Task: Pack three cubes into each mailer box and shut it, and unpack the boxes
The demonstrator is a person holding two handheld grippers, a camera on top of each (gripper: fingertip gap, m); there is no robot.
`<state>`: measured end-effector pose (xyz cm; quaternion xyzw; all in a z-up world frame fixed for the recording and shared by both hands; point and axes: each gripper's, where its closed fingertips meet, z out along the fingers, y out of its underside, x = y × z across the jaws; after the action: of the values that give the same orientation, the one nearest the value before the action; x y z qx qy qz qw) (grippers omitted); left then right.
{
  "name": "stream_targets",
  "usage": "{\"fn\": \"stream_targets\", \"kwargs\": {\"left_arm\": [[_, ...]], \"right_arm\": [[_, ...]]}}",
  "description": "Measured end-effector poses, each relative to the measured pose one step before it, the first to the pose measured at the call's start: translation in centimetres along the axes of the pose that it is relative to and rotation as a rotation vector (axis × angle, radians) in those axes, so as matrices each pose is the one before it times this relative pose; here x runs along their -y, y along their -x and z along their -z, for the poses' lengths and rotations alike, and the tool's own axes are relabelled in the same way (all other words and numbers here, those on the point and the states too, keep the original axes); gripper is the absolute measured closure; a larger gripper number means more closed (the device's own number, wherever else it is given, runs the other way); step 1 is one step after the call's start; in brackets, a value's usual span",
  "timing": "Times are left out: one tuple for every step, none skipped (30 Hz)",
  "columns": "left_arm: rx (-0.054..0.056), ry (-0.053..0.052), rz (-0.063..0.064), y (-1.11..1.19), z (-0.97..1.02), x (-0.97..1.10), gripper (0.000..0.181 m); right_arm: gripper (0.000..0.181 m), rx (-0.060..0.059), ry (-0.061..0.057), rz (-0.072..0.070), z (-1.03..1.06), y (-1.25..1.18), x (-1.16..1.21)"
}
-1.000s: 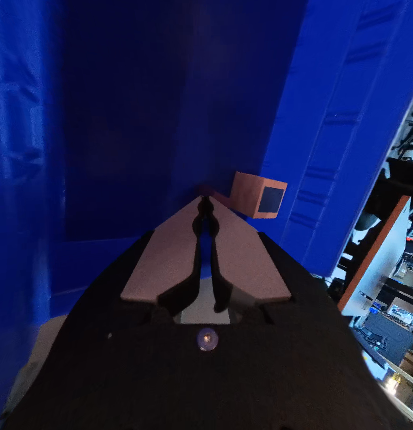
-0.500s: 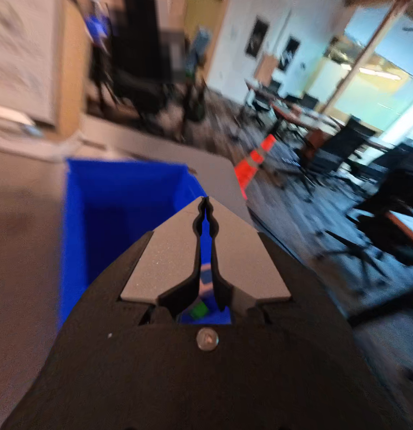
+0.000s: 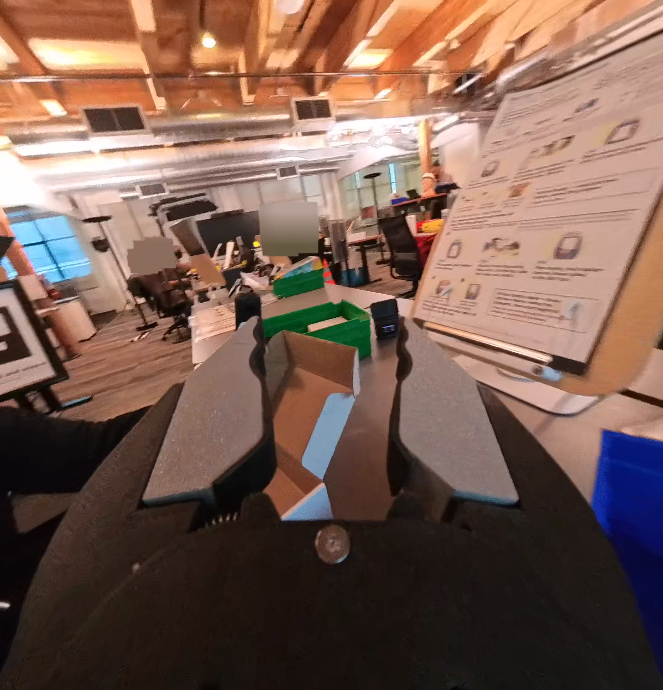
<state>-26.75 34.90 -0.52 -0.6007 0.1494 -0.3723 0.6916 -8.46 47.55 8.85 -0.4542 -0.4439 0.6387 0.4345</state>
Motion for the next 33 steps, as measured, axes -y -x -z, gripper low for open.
{"fn": "stream_targets", "kwargs": {"left_arm": [[0.0013, -0.0003, 0.0094, 0.143, 0.029, -0.025, 0.143], [0.0031, 0.0028, 0.0036, 0.134, -0.008, -0.100, 0.143], [0.0015, 0.0047, -0.0007, 0.042, -0.050, -0.113, 0.144], [0.0026, 0.0059, -0.0064, 0.000, -0.078, -0.133, 0.145], [0.0045, 0.0074, -0.0090, -0.008, -0.090, -0.150, 0.145], [0.0021, 0.0082, -0.0076, -0.027, -0.087, -0.143, 0.145], [-0.0003, 0.0042, -0.0049, -0.046, -0.055, -0.064, 0.145], [-0.0020, 0.0016, -0.0029, -0.060, -0.011, -0.018, 0.145], [-0.0024, 0.0007, -0.0005, -0.048, 0.001, 0.007, 0.145], [-0.0018, -0.0010, 0.0002, -0.034, 0.014, 0.017, 0.145], [-0.0011, -0.0002, 0.0008, -0.007, -0.002, 0.006, 0.145], [-0.0002, -0.0001, -0.0004, 0.000, 0.000, 0.001, 0.145], [0.0000, 0.0006, -0.0009, 0.007, -0.009, -0.012, 0.145], [-0.0001, 0.0003, -0.0009, -0.011, 0.001, 0.002, 0.145], [-0.0012, -0.0004, -0.0011, -0.033, 0.003, 0.012, 0.145], [-0.0007, -0.0003, -0.0010, -0.024, -0.008, -0.002, 0.145], [0.0006, 0.0001, -0.0004, 0.009, -0.015, 0.005, 0.145], [0.0007, 0.0004, -0.0007, 0.010, -0.002, -0.018, 0.145], [0.0014, 0.0012, 0.0001, 0.026, 0.001, -0.016, 0.145], [0.0014, 0.0003, -0.0003, 0.031, 0.011, -0.011, 0.145], [-0.0004, -0.0006, 0.0003, 0.003, 0.006, -0.008, 0.145], [0.0014, 0.0003, -0.0005, 0.026, -0.010, -0.016, 0.145], [0.0021, 0.0011, -0.0018, 0.037, 0.003, -0.028, 0.145], [0.0017, 0.0010, -0.0018, 0.029, 0.000, -0.017, 0.145], [0.0016, 0.0006, -0.0011, 0.035, 0.008, -0.028, 0.145], [0.0006, 0.0000, -0.0003, 0.013, -0.012, -0.013, 0.145], [-0.0004, -0.0006, -0.0001, -0.003, -0.002, -0.002, 0.145], [0.0001, -0.0002, -0.0011, 0.002, 0.006, 0.002, 0.145], [0.0015, 0.0005, -0.0016, 0.012, -0.002, -0.013, 0.145], [0.0011, 0.0001, -0.0014, 0.013, -0.010, -0.017, 0.145], [-0.0008, -0.0010, -0.0008, -0.020, -0.006, 0.011, 0.145], [-0.0012, -0.0009, -0.0003, -0.015, -0.020, 0.010, 0.145], [-0.0002, -0.0001, 0.0002, 0.004, -0.006, -0.008, 0.145]], "right_arm": [[0.113, 0.0349, -0.0010, 0.0125, -0.732, 0.368, -0.492], [0.107, 0.0354, -0.0019, 0.0025, -0.689, 0.353, -0.519], [0.101, 0.0276, 0.0153, -0.0240, -0.669, 0.167, -0.766], [0.095, 0.0165, 0.0387, -0.0362, -0.709, -0.102, -1.118], [0.089, -0.0128, 0.0526, -0.0332, -0.779, -0.570, -1.333], [0.079, -0.0346, 0.0550, -0.0105, -0.833, -0.811, -1.349], [0.080, -0.0271, 0.0565, 0.0166, -0.850, -0.573, -1.327], [0.086, -0.0068, 0.0583, 0.0203, -0.862, -0.199, -1.280], [0.089, 0.0084, 0.0533, 0.0061, -0.871, 0.063, -1.095], [0.089, 0.0134, 0.0418, -0.0054, -0.829, 0.138, -0.861], [0.089, 0.0098, 0.0279, -0.0039, -0.749, 0.094, -0.620], [0.088, -0.0064, 0.0167, 0.0009, -0.612, -0.115, -0.413], [0.086, -0.0108, 0.0131, 0.0047, -0.450, -0.161, -0.326], [0.090, 0.0075, 0.0137, 0.0075, -0.322, 0.129, -0.294], [0.096, 0.0249, 0.0101, 0.0064, -0.253, 0.388, -0.242], [0.100, 0.0315, 0.0029, 0.0034, -0.237, 0.487, -0.141], [0.101, 0.0322, -0.0008, 0.0007, -0.236, 0.507, -0.105], [0.101, 0.0258, 0.0015, 0.0003, -0.209, 0.409, -0.129], [0.099, 0.0055, 0.0030, 0.0019, -0.142, 0.091, -0.085], [0.098, -0.0136, 0.0006, 0.0017, -0.021, -0.227, -0.017], [0.100, -0.0159, -0.0033, 0.0001, 0.060, -0.281, 0.084], [0.102, -0.0142, -0.0111, -0.0011, 0.151, -0.244, 0.232], [0.102, -0.0193, -0.0196, -0.0055, 0.223, -0.297, 0.368], [0.102, -0.0207, -0.0175, -0.0083, 0.278, -0.295, 0.356], [0.102, -0.0169, -0.0079, -0.0067, 0.302, -0.213, 0.267], [0.101, -0.0134, -0.0031, -0.0021, 0.320, -0.104, 0.224], [0.101, -0.0114, -0.0040, 0.0021, 0.343, -0.025, 0.242], [0.101, -0.0078, -0.0072, 0.0063, 0.337, 0.051, 0.294], [0.102, -0.0047, -0.0114, 0.0087, 0.311, 0.138, 0.352], [0.103, -0.0077, -0.0167, 0.0099, 0.260, 0.089, 0.424], [0.103, -0.0146, -0.0200, 0.0109, 0.200, -0.001, 0.472], [0.104, -0.0193, -0.0187, 0.0137, 0.131, -0.044, 0.446], [0.103, -0.0231, -0.0151, 0.0143, 0.057, -0.075, 0.401]]}}
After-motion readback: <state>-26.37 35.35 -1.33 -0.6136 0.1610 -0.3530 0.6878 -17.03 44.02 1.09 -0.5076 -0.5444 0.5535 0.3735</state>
